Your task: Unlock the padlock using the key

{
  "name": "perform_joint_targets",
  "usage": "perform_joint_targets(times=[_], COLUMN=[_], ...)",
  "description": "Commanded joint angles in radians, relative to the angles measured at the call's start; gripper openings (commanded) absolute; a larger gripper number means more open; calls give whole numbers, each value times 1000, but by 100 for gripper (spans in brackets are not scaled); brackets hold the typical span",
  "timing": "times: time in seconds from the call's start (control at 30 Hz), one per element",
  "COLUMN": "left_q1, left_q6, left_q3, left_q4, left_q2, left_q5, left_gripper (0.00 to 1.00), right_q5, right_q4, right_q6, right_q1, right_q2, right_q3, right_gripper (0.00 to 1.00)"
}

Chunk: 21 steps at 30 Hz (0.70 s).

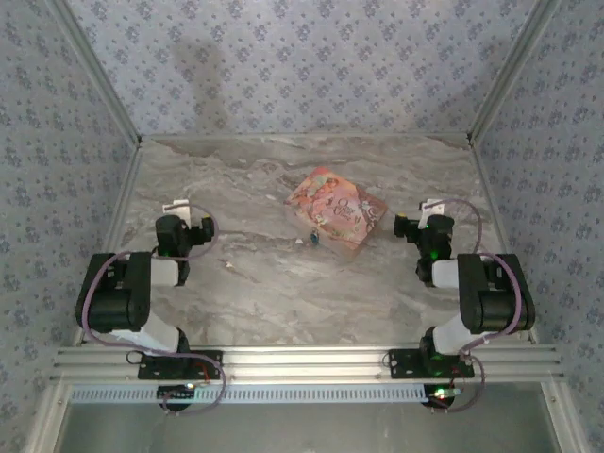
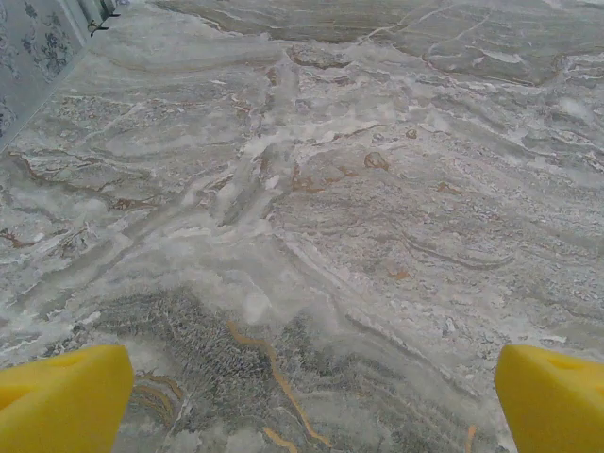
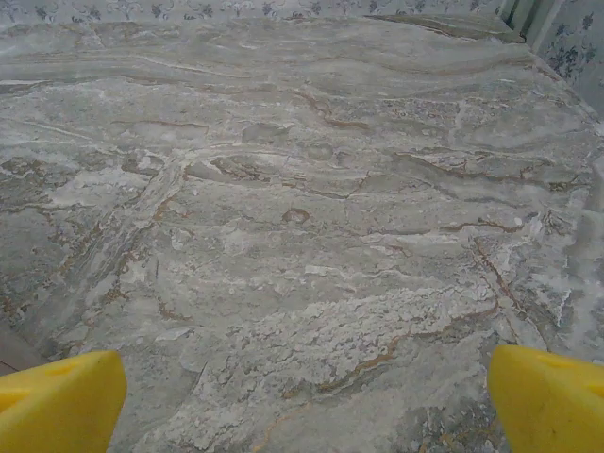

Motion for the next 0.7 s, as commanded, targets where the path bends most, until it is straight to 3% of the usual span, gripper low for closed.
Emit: perform_joint_targets(times=[0.0,0.67], left_q1=[-4,15], left_q6=[15,1], left_q3=[20,31], left_q4=[7,-9], left_q2=[-14,-10], left_q5=[16,44], left_gripper=[98,98], right_q5=[-8,-13], right_q4=[-8,-5], right_q6=[-18,-16], right_q1=[-5,-7], right_q2=[-1,-2], right_q3=[18,17], right_gripper=[100,100])
